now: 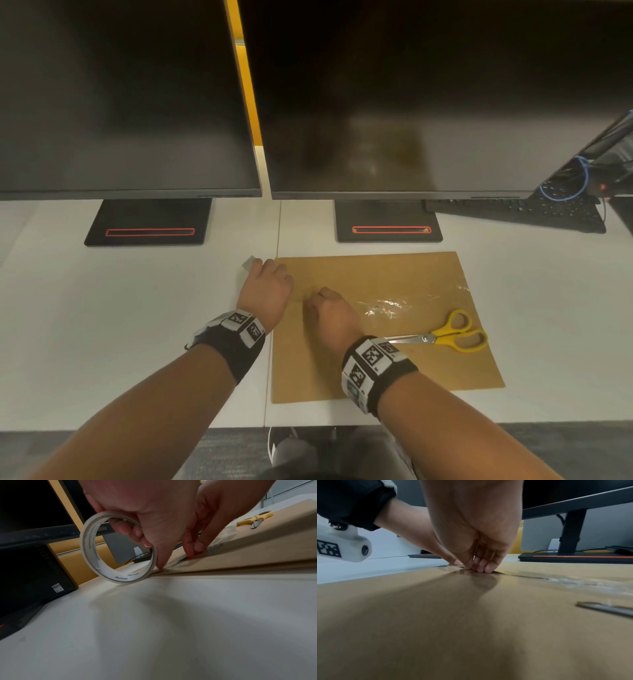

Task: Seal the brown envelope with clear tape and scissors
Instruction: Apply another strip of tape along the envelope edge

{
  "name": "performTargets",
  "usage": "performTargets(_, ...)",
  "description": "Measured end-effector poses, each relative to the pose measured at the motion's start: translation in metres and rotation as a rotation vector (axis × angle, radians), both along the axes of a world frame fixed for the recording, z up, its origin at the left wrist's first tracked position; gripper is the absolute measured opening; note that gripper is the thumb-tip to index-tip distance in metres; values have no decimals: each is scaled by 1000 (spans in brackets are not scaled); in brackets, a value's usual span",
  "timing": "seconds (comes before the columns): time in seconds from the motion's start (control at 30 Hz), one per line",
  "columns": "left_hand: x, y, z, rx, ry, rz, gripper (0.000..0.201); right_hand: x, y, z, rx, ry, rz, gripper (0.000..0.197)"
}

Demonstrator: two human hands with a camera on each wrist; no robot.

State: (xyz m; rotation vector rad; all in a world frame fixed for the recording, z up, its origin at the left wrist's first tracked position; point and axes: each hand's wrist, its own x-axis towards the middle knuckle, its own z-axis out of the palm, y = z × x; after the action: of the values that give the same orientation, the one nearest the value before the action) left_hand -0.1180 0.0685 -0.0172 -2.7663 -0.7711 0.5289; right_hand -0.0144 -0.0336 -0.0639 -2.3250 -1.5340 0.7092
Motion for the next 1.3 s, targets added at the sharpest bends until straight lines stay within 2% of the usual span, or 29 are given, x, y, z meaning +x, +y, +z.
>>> performTargets(0.23, -3, 4, -3, -15, -74, 51, 20, 1, -2, -3, 25, 20, -1, 34)
performTargets(0.4, -17, 17, 0, -84, -248, 73, 55, 2, -2, 3, -19, 38, 31, 39)
performTargets(0.5, -24, 23, 4, -129, -233, 79, 76, 2, -3, 3, -27, 75, 21, 40)
performTargets(0.53, -26, 24, 5, -135, -202, 80, 74, 2, -2, 4, -31, 88, 18, 39)
performTargets(0.67, -29, 28, 11, -178, -126, 116, 38, 4, 0, 6, -31, 154, -29, 28)
performTargets(0.8, -28, 30, 11, -166, -132, 103, 42, 3, 6, 5, -45, 187, -112, 19)
performTargets(0.93, -27, 38, 6, -124, -170, 103, 63, 1, 17, 3, -99, 159, -219, 37)
performTargets(1.1, -14, 37, 17, -177, -139, 178, 38, -5, 31, 4, -215, 62, -272, 51)
performTargets(1.3, 3, 41, 16, -193, 2, 238, 31, -4, 44, 0, -310, 54, -350, 62)
